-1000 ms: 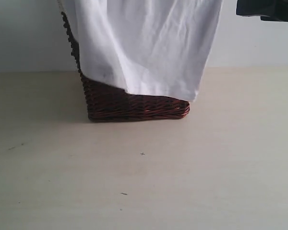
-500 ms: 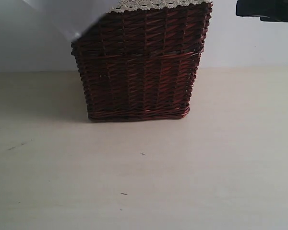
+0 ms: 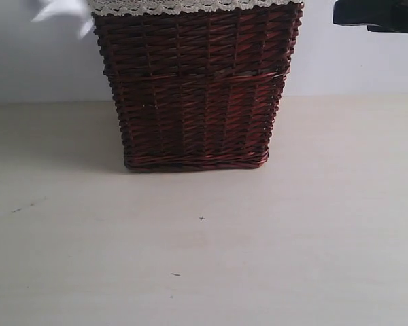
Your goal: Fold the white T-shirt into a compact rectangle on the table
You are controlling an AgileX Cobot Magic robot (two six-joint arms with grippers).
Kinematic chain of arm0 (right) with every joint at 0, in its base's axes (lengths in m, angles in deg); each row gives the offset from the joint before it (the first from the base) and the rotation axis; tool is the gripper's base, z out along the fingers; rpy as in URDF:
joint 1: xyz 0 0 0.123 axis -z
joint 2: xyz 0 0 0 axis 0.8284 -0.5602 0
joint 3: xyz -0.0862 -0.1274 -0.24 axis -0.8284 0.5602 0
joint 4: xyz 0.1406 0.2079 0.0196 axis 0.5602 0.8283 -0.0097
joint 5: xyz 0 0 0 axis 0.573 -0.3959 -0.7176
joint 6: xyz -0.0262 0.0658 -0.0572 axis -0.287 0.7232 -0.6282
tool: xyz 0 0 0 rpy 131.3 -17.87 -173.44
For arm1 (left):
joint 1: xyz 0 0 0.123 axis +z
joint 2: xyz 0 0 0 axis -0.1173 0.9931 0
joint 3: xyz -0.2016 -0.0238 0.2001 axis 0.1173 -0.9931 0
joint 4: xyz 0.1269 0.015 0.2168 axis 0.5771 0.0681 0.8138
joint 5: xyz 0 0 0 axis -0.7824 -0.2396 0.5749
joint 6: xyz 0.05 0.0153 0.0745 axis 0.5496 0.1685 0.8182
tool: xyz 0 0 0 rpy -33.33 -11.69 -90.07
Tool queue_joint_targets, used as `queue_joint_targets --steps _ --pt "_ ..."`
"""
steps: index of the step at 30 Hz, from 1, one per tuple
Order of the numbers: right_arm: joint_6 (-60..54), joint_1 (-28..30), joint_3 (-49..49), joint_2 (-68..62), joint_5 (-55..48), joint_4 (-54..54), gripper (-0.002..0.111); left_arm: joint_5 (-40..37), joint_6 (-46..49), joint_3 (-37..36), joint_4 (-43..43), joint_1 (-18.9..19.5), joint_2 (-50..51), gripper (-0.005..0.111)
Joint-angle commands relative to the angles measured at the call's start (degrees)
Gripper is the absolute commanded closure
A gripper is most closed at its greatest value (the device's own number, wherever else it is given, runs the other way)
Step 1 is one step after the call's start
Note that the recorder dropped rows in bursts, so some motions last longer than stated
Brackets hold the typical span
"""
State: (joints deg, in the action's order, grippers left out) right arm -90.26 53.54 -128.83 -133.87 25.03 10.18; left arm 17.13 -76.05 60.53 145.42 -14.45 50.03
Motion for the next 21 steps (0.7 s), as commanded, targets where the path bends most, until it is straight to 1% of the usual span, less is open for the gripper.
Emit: queue_joint_targets --steps 1,2,3,5,7,9,12,15,21 --pt "-0.5 0.3 -0.6 -0.1 -0.7 0.0 0.052 -0.4 -15.9 0.6 26.3 -0.2 -3.1 0.107" --pt "-0.5 0.3 -0.6 -0.1 -0.7 -0.6 0.052 1.3 -20.0 0.6 32.2 -0.2 -3.4 0.107" --pt "-0.5 0.3 -0.6 -0.1 -0.7 -1.0 0.052 3.8 -25.0 0.6 36.1 -0.1 -3.6 0.107" --pt "-0.5 0.3 -0.5 -0.1 -0.7 -1.2 0.052 10.3 -25.1 0.1 36.1 0.0 -3.4 0.107" --pt "-0.5 0.3 -0.5 -0.1 -1.1 -1.3 0.052 16.8 -25.1 -1.0 36.1 1.1 -2.8 0.107" --pt "-0.5 0.3 -0.5 -0.1 -2.0 -1.3 0.052 21.6 -25.1 -2.6 36.1 1.9 -2.3 0.107" --pt "-0.4 0.3 -0.5 -0.1 -2.4 -1.5 0.052 26.8 -25.1 -5.5 36.1 3.4 -1.4 0.107" --pt "-0.2 0.3 -0.5 -0.1 -2.6 -1.5 0.052 30.5 -25.1 -10.1 36.1 6.1 -1.0 0.107" --pt "-0.2 0.3 -0.5 -0.1 -2.3 -1.5 0.052 34.7 -25.1 -20.1 36.1 10.6 -0.9 0.107"
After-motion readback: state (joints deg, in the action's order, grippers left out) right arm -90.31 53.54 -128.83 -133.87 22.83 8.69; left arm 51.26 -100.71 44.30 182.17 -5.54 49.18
